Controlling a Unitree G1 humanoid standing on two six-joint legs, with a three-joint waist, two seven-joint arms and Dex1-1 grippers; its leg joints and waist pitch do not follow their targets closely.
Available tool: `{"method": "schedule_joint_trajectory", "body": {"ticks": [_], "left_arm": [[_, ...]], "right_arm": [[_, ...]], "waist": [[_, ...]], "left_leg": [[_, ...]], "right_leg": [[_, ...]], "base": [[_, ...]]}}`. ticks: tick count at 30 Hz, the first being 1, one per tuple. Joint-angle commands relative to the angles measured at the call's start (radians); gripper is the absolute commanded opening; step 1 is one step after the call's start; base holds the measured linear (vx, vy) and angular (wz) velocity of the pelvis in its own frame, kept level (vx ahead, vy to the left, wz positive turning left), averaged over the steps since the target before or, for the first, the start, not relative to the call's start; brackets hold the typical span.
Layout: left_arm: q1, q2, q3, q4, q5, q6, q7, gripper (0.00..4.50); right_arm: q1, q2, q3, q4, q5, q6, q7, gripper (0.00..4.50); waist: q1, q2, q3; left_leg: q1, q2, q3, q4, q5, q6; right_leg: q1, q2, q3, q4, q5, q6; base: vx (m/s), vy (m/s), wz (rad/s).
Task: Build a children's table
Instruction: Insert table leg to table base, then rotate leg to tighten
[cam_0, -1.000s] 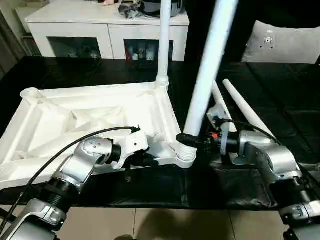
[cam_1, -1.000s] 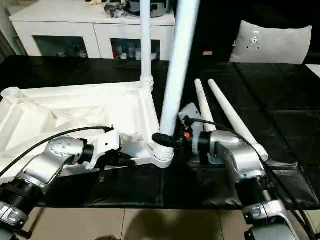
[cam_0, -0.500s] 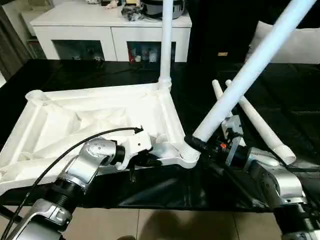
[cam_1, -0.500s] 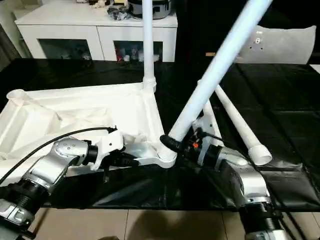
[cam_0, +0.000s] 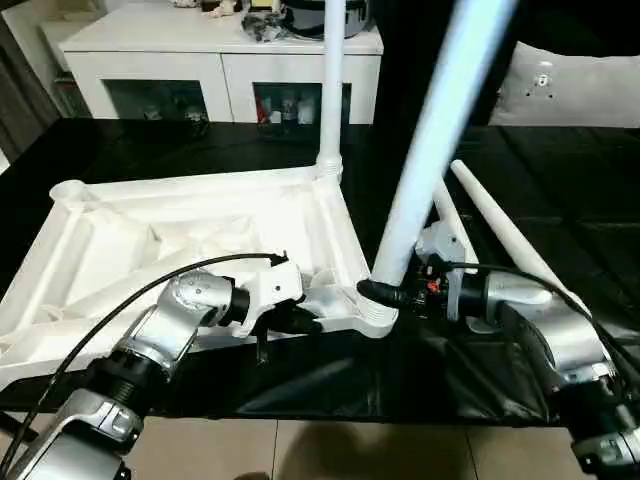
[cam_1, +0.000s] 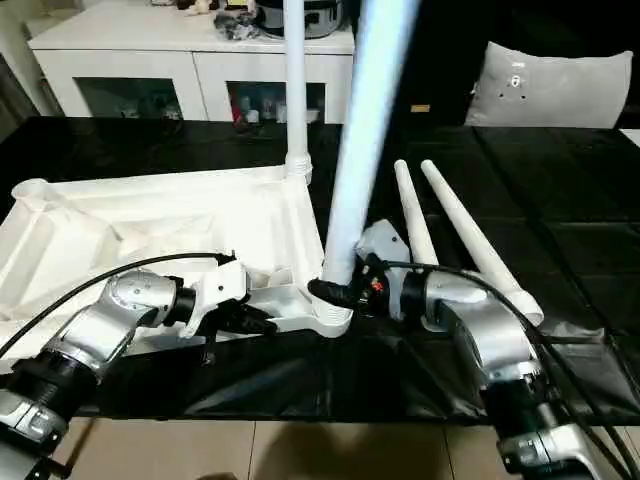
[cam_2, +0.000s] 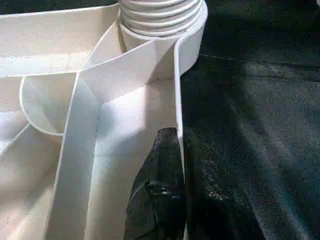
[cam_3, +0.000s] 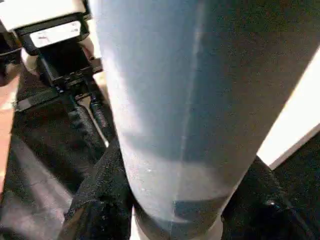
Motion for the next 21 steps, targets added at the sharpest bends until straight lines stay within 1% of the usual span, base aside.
{"method": "schedule_joint_trajectory", "body": {"ticks": [1,2,6,9,12,15,16,17,18,19,20,21], "left_arm": [[-0.044,0.031,0.021,0.017,0.033,-0.013,0.016,0.00],[-0.055,0.033,0.020,0.033,0.037,-0.019,0.010,0.00],[-0.061,0.033,0.020,0.042,0.037,-0.020,0.011,0.00],[-0.055,0.032,0.023,0.037,0.030,-0.008,0.013,0.00],[-0.044,0.031,0.027,0.027,0.020,0.009,0.012,0.00],[-0.012,0.025,0.043,-0.017,0.001,0.074,0.031,0.00],[-0.008,0.025,0.045,-0.022,0.000,0.083,0.034,0.00],[0.036,0.003,0.072,-0.110,-0.014,0.198,0.105,0.00],[0.036,0.003,0.072,-0.110,-0.014,0.198,0.105,0.00],[0.069,-0.026,0.094,-0.183,-0.023,0.290,0.171,0.00],[0.069,-0.026,0.094,-0.183,-0.023,0.290,0.171,0.00],[0.079,-0.041,0.097,-0.210,-0.020,0.320,0.197,0.00]], "right_arm": [[0.043,-0.011,0.093,0.074,-0.046,0.063,0.053,1.88],[0.028,-0.013,0.109,0.088,-0.057,0.061,0.068,1.88],[0.017,-0.010,0.117,0.091,-0.058,0.065,0.070,1.88],[0.025,-0.001,0.110,0.074,-0.046,0.077,0.067,1.88],[0.037,0.008,0.096,0.062,-0.037,0.081,0.059,1.88],[0.058,0.028,0.065,0.044,-0.046,0.083,-0.029,1.88],[0.060,0.031,0.061,0.042,-0.048,0.086,-0.042,1.88],[0.061,0.084,0.010,0.043,-0.064,0.137,-0.201,1.88],[0.061,0.084,0.010,0.043,-0.064,0.137,-0.201,1.88],[0.054,0.131,-0.028,0.052,-0.074,0.176,-0.318,1.88],[0.054,0.131,-0.028,0.052,-0.074,0.176,-0.318,1.88],[0.048,0.147,-0.038,0.057,-0.079,0.190,-0.354,1.88]], "waist": [[0.002,-0.001,-0.048],[0.002,-0.001,-0.048],[0.000,0.000,-0.048],[0.000,0.000,-0.048],[0.000,0.000,-0.046],[0.000,-0.002,-0.046],[-0.001,-0.001,-0.045],[-0.004,-0.001,-0.043],[-0.010,0.000,-0.038],[-0.013,0.000,-0.038],[-0.022,-0.001,-0.035],[-0.026,-0.002,-0.034]], "left_leg": [[0.014,0.065,-0.026,-0.081,-0.279,0.011],[0.014,0.065,-0.026,-0.082,-0.275,0.012],[0.014,0.067,-0.027,-0.084,-0.281,0.008],[0.014,0.067,-0.027,-0.085,-0.278,0.010],[0.015,0.068,-0.027,-0.086,-0.291,0.005],[0.014,0.068,-0.027,-0.088,-0.285,0.004],[0.016,0.067,-0.027,-0.089,-0.288,0.003],[0.017,0.069,-0.028,-0.092,-0.293,-0.006],[0.016,0.068,-0.029,-0.097,-0.320,-0.018],[0.018,0.067,-0.031,-0.098,-0.340,-0.028],[0.019,0.065,-0.034,-0.099,-0.369,-0.039],[0.018,0.062,-0.035,-0.099,-0.381,-0.039]], "right_leg": [[0.022,-0.098,0.054,-0.087,-0.237,-0.204],[0.023,-0.098,0.054,-0.086,-0.226,-0.206],[0.025,-0.099,0.053,-0.085,-0.221,-0.210],[0.025,-0.098,0.053,-0.085,-0.211,-0.214],[0.025,-0.101,0.054,-0.087,-0.236,-0.211],[0.025,-0.101,0.055,-0.088,-0.236,-0.207],[0.021,-0.100,0.055,-0.089,-0.247,-0.207],[0.021,-0.100,0.056,-0.088,-0.255,-0.206],[0.017,-0.098,0.054,-0.090,-0.292,-0.205],[0.018,-0.099,0.053,-0.091,-0.323,-0.198],[0.016,-0.101,0.053,-0.096,-0.378,-0.187],[0.017,-0.100,0.053,-0.101,-0.412,-0.174]], "base": [[0.000,0.000,0.00],[0.000,0.000,0.00],[0.000,0.000,0.00],[0.000,0.000,0.00],[0.000,0.000,0.00],[0.000,0.000,0.00],[0.000,0.000,0.00],[0.000,0.000,0.00],[0.000,0.000,0.00],[0.000,0.000,0.00],[0.000,0.000,0.00],[0.000,0.000,0.00]]}}
